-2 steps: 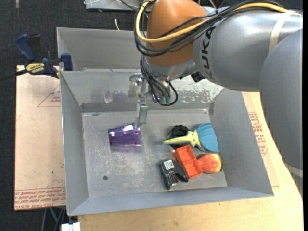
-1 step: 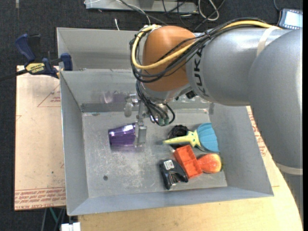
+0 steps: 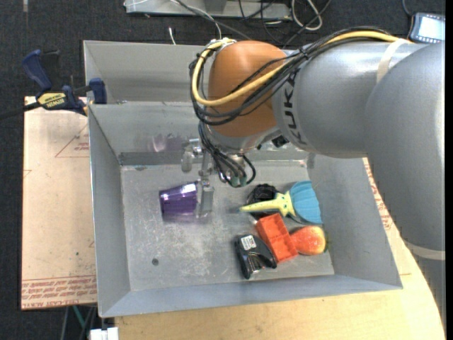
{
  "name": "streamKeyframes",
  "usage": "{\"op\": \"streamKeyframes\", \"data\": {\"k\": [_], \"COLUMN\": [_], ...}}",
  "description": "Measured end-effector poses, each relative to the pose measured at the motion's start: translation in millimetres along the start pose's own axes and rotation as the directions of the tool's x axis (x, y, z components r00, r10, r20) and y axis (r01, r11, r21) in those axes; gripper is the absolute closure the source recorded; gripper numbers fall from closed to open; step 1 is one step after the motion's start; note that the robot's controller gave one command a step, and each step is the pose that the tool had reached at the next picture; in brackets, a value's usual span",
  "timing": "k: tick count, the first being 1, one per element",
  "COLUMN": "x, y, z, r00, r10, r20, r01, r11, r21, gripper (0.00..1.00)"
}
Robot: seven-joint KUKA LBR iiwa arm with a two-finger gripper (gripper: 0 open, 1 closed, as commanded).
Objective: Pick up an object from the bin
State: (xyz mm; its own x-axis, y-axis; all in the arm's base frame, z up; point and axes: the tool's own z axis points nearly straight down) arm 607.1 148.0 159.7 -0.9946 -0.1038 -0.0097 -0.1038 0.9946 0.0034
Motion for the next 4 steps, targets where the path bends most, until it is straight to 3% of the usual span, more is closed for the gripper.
{"op": "streamKeyframes", "data": {"k": [1, 2, 3, 4], "x": [6.6, 12.4, -3.3, -3.3], "y": [5.7, 6.3, -1.2, -1.2], "z": [46.3, 90.8, 88.2, 88.1], "r00": [0.997, 1.000, 0.982, 0.981], "r10": [0.076, -0.018, 0.191, 0.191], "r20": [-0.010, 0.004, -0.003, -0.003], "r01": [-0.076, 0.018, -0.191, -0.191], "r11": [0.997, 1.000, 0.982, 0.981], "r21": [0.001, -0.001, -0.003, -0.003], "gripper": [0.00, 0.00, 1.00, 1.00]}}
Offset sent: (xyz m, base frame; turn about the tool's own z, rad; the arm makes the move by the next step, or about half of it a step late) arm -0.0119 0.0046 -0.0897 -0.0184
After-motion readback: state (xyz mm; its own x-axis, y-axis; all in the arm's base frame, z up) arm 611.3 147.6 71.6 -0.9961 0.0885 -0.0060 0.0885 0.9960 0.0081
